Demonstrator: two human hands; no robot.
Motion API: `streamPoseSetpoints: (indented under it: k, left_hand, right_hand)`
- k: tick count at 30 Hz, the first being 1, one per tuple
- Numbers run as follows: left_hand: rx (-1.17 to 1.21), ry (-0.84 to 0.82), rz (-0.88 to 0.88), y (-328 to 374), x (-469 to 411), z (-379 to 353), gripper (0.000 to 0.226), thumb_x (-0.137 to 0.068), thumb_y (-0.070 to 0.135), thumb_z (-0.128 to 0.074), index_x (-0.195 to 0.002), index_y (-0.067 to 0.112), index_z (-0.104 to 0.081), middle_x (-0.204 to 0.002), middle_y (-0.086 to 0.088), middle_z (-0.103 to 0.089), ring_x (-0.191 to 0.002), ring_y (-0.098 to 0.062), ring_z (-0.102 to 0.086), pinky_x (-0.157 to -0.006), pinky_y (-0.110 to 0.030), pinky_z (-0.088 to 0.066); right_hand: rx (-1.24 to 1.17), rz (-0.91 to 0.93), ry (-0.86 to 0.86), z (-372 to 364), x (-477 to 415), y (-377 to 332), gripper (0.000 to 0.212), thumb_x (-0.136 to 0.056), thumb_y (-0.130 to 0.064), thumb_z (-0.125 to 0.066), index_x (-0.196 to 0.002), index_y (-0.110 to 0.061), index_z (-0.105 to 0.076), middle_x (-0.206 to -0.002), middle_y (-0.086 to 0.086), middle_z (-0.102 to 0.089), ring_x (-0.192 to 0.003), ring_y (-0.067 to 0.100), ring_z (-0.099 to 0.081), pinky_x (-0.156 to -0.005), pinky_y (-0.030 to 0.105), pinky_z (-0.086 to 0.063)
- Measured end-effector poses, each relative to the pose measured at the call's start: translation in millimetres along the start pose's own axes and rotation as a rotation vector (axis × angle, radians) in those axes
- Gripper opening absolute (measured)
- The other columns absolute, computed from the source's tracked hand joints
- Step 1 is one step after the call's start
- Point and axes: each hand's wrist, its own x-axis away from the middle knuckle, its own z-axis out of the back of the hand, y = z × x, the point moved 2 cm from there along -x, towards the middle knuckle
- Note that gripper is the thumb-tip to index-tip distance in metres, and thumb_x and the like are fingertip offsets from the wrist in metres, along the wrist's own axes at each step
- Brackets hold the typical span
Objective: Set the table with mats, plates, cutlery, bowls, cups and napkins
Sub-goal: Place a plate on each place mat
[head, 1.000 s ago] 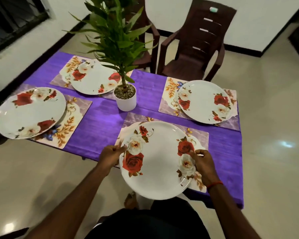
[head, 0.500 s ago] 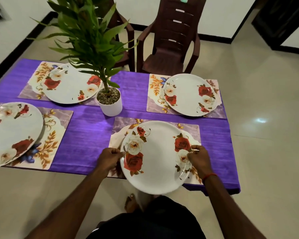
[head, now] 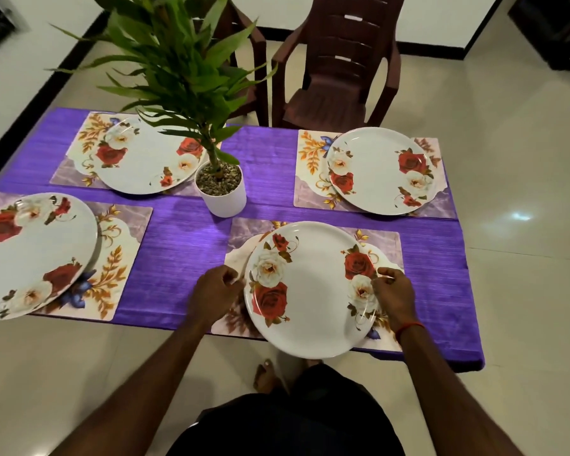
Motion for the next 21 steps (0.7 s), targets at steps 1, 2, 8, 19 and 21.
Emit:
streamPoseSetpoints:
  k: [1,2,8,19,21]
  left_hand:
    - [-0.165,0.014,-0.103,-8.7,-1.1,3.1,0.030,-0.088,0.029,-0.076,-0.114,0.015,-0.071,-0.114,-0.001,-0.070,-0.107,-0.023,-0.063,-0.089,-0.037,-0.051]
    - [-0.320,0.009,-0.188,-17.0,-2.3,6.0,0.037,-0.087,0.030,-0.075,-0.120,0.014,-0.068,-0.124,-0.004,-0.067,-0.116,-0.027,-0.060,-0.094,-0.044,-0.050]
    - [-0.885,-0.157,-0.244,-33.9,22.4,34.0,0.053,-0.102,0.058,-0.041,-0.093,0.017,-0.072,-0.099,-0.002,-0.072,-0.093,-0.025,-0.070,-0.072,-0.034,-0.048]
    - [-0.657,0.076,-0.427,-69.2,74.7,41.3,0.032,-0.089,0.049,-0.060,-0.076,0.021,-0.070,-0.081,0.002,-0.068,-0.073,-0.025,-0.068,-0.056,-0.033,-0.050]
    - [-0.670,0.077,-0.468,-64.5,60.6,37.9,0.049,-0.087,0.056,-0.048,-0.108,0.019,-0.071,-0.116,-0.003,-0.068,-0.107,-0.028,-0.067,-0.076,-0.042,-0.055]
  right_hand:
    - [-0.005,0.006,-0.001,-0.6,0.4,0.2,0.028,-0.094,-0.011,-0.065,-0.121,-0.013,-0.063,-0.113,0.008,-0.066,-0.100,0.026,-0.064,-0.070,0.030,-0.054]
    - [-0.006,0.010,-0.004,-1.3,0.2,0.7,0.027,-0.094,-0.014,-0.066,-0.121,-0.013,-0.063,-0.114,0.009,-0.067,-0.100,0.027,-0.065,-0.075,0.034,-0.057]
    - [0.003,0.030,-0.040,3.0,-0.7,-3.7,0.032,-0.094,-0.025,-0.070,-0.121,-0.010,-0.063,-0.112,0.008,-0.067,-0.101,0.025,-0.064,-0.080,0.034,-0.056]
    - [-0.024,0.053,-0.084,7.7,-0.3,-1.8,0.022,-0.094,-0.022,-0.068,-0.112,-0.009,-0.068,-0.104,0.009,-0.070,-0.096,0.025,-0.066,-0.078,0.031,-0.055]
    - [-0.009,0.057,-0.085,8.4,-0.2,-1.7,0.018,-0.094,-0.022,-0.068,-0.108,-0.010,-0.068,-0.101,0.008,-0.070,-0.096,0.026,-0.066,-0.079,0.034,-0.056]
